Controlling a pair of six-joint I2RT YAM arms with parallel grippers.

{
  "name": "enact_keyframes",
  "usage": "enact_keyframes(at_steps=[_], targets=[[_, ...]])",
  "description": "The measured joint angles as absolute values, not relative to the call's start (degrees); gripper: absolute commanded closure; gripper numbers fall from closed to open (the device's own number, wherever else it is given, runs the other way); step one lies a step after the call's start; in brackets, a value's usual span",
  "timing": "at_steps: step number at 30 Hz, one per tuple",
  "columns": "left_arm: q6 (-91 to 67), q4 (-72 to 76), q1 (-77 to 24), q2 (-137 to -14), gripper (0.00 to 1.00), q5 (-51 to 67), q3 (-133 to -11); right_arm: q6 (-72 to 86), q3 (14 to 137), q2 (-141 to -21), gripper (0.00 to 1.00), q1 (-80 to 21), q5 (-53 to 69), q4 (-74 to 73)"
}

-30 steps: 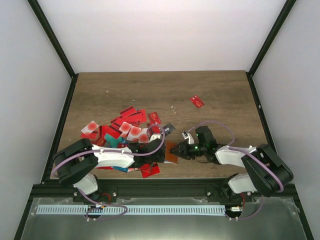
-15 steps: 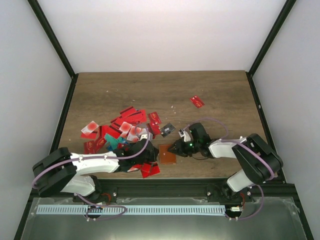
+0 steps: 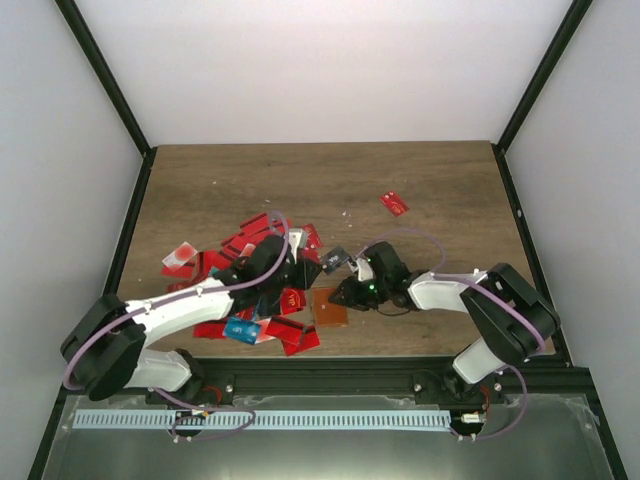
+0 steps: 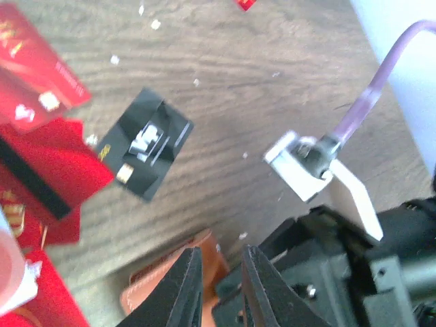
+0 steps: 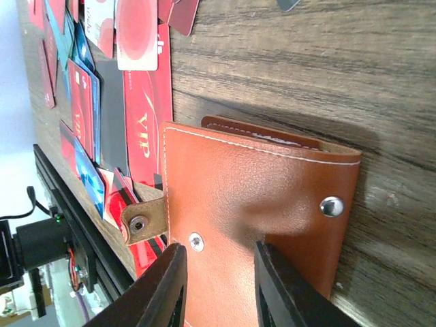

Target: Put the credit cards into the card holder

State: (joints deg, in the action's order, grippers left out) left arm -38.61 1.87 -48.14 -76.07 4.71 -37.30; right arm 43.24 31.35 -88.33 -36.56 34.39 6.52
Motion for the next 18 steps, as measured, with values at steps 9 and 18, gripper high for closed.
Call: enact_keyframes(at_steps=[9, 18], targets=[[-28.0, 8.6, -41.1, -92.4, 0.80, 22.3, -39.8, 38.2, 34.8, -88.6, 0.70, -36.7, 30.6, 1.3], [-26.8, 14.1, -40.7, -97.0, 0.80, 30.7, -38.0, 37.0, 33.2, -82.7, 0.70, -37.5, 31.6, -2.5]])
